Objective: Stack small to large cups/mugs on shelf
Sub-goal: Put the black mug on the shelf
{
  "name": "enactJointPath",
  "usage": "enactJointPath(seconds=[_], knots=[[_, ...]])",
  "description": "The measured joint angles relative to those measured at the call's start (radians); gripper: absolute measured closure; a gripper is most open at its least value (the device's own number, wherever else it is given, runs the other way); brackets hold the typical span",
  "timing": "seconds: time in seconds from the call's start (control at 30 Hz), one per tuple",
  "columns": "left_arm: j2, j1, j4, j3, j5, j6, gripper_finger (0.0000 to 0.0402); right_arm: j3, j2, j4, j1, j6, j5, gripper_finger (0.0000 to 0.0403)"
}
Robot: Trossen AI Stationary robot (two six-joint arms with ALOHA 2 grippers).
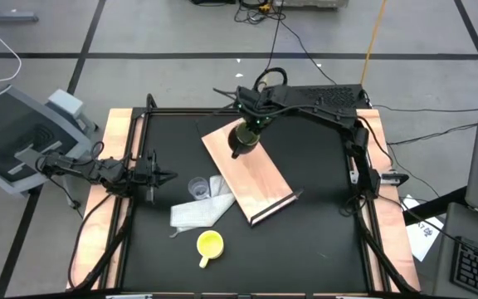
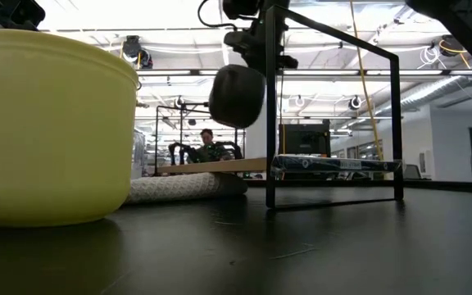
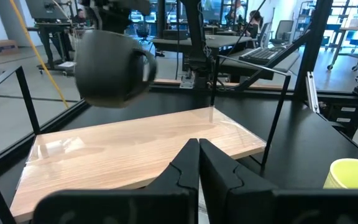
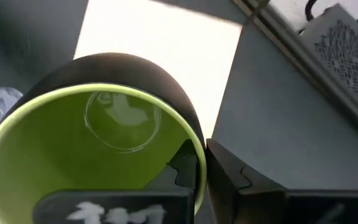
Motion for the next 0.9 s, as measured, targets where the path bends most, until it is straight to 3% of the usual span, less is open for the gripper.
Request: enactJointPath(seconds=[0.9], knots=[[0.000, 0.000, 0.000, 0.000, 0.000, 0.000, 0.0392, -0.211, 0.000, 0.060, 0.021, 0.069, 0.028, 0.0395]])
